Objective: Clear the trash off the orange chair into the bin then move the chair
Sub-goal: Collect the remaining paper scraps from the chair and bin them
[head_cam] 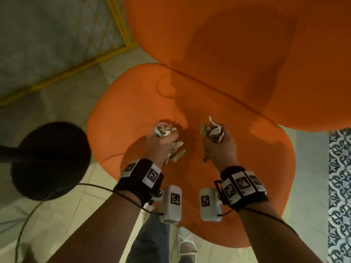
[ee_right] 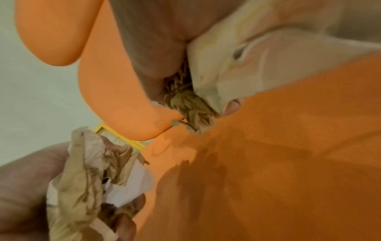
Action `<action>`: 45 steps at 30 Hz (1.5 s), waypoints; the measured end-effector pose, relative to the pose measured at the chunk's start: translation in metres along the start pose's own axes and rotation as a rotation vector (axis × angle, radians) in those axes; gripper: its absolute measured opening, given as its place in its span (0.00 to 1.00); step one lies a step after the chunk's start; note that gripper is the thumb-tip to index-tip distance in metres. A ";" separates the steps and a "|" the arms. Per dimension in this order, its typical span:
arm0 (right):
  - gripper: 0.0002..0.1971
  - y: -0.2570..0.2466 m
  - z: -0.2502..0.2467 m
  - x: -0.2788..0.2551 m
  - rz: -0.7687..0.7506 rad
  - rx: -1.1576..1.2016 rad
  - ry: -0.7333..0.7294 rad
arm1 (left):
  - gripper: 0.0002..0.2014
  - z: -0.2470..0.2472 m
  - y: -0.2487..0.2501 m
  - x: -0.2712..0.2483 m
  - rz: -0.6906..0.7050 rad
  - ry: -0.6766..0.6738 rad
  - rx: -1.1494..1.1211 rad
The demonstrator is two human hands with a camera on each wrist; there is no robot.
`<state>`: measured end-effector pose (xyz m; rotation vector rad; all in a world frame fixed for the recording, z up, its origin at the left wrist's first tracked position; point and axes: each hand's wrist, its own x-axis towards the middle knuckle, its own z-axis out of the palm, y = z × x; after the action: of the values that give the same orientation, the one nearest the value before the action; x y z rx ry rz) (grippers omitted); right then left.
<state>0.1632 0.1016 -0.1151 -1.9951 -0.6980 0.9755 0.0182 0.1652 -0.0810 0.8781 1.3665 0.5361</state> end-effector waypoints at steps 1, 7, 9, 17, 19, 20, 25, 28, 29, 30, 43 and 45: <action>0.13 -0.004 0.000 -0.014 -0.010 0.058 -0.016 | 0.07 -0.004 -0.005 -0.015 -0.012 0.035 -0.018; 0.12 -0.017 0.034 -0.102 0.050 0.236 -0.277 | 0.21 -0.064 -0.053 -0.091 -0.142 0.255 -0.319; 0.13 -0.020 0.059 -0.134 0.064 0.234 -0.359 | 0.17 -0.094 -0.073 -0.118 -0.139 0.360 -0.413; 0.13 -0.010 0.201 -0.263 -0.034 0.022 -0.706 | 0.17 -0.249 -0.163 -0.220 -0.146 0.679 -0.642; 0.12 -0.010 0.245 -0.300 -0.043 -0.050 -0.790 | 0.15 -0.296 -0.186 -0.246 -0.148 0.777 -0.682; 0.11 -0.011 0.268 -0.320 -0.050 -0.085 -0.832 | 0.15 -0.321 -0.198 -0.259 -0.147 0.817 -0.722; 0.11 -0.013 0.382 -0.422 -0.120 -0.217 -0.998 | 0.16 -0.447 -0.271 -0.316 -0.131 0.996 -0.890; 0.12 -0.009 0.448 -0.480 -0.120 -0.258 -1.028 | 0.10 -0.520 -0.317 -0.339 -0.155 1.126 -0.976; 0.12 -0.006 0.469 -0.497 -0.117 -0.266 -1.026 | 0.10 -0.543 -0.332 -0.345 -0.169 1.160 -0.999; 0.12 -0.003 0.491 -0.512 -0.109 -0.271 -1.015 | 0.11 -0.567 -0.344 -0.351 -0.180 1.184 -1.016; 0.18 0.089 0.738 -0.588 -0.064 -0.352 -0.961 | 0.15 -0.764 -0.475 -0.295 -0.264 1.434 -0.979; 0.24 0.112 0.772 -0.588 -0.109 -0.415 -0.976 | 0.15 -0.777 -0.496 -0.273 -0.248 1.484 -0.935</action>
<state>-0.7827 -0.0749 -0.2817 -1.6861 -1.6137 1.8655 -0.8606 -0.1651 -0.2871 -0.6733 2.0941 1.6046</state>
